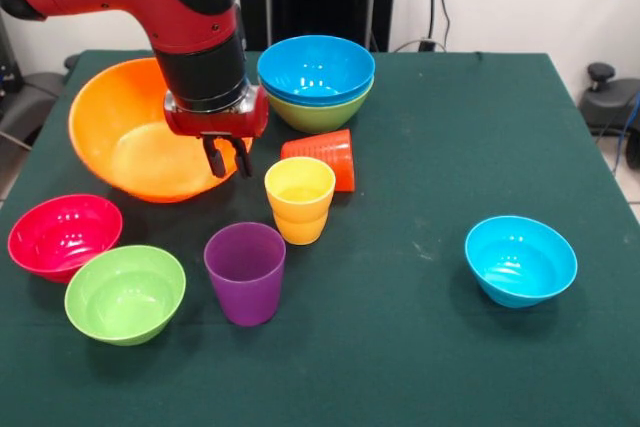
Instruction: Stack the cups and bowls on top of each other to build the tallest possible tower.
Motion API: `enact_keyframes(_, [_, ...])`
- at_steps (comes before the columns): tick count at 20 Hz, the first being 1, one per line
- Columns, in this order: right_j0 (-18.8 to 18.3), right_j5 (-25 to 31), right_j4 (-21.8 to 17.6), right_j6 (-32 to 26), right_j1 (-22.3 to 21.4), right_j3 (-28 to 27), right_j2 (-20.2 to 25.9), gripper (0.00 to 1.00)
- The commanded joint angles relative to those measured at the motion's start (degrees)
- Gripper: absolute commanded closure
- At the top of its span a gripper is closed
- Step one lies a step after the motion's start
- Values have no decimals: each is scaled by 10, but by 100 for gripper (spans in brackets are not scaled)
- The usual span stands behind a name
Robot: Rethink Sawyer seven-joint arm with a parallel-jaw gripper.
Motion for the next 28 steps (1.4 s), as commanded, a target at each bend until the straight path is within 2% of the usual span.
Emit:
enact_keyframes(1, [27, 16, -52, -114, 19, -17, -24, 100])
enact_keyframes(4, [39, 5, -61, -87, 5, -10, -36, 100])
enact_keyframes(9, [46, -4, -55, -58, -7, 7, -49, 100])
enact_keyframes(15, [58, 48, -5, -43, -107, 66, -45, 100])
enact_keyframes(18, [65, 53, 9, -32, -148, 96, -46, 100])
enact_keyframes(28, [68, 38, 17, -26, -150, 105, -53, 100])
